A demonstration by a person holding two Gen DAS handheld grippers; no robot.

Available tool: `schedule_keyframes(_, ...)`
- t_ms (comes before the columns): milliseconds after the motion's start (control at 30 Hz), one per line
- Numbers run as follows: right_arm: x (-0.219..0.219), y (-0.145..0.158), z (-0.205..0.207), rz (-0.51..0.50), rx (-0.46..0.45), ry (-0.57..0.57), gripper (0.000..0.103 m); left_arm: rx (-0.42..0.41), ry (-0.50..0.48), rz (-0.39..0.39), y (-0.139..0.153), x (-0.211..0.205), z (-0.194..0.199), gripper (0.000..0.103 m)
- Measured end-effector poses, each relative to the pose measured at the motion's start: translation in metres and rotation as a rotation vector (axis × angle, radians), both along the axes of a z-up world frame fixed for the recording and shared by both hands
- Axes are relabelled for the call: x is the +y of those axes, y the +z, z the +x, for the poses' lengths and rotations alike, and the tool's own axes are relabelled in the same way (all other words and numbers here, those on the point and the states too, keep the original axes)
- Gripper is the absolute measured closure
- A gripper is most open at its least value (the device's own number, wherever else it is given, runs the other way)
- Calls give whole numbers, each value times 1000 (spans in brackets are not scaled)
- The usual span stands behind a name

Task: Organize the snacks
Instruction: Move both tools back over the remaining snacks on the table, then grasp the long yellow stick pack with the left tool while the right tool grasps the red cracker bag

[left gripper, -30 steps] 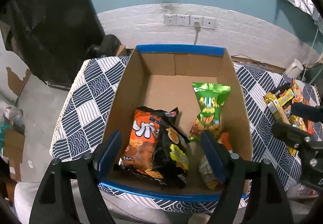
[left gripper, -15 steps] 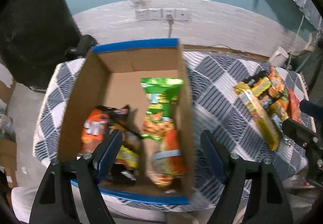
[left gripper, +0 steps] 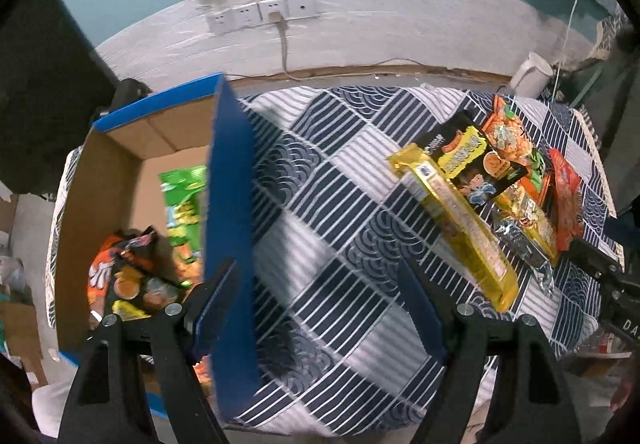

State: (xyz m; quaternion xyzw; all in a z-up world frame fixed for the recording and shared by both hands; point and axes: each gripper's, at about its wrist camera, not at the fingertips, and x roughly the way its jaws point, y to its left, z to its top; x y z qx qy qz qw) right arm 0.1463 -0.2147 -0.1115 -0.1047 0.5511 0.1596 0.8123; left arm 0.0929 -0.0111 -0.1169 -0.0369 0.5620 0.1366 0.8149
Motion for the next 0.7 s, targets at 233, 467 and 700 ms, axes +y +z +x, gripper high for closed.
schedule_keyframes(233, -55, -26, 35, -54, 51, -106, 30, 57, 23, -6, -25, -31, 35, 22)
schedule_keyframes(467, -89, -49, 71, -58, 117, -156, 29, 90, 37, 16, -47, -54, 62, 22)
schedule_keyframes(700, -108, -72, 94, -47, 171, -199, 29, 127, 60, 21, -70, -71, 78, 22)
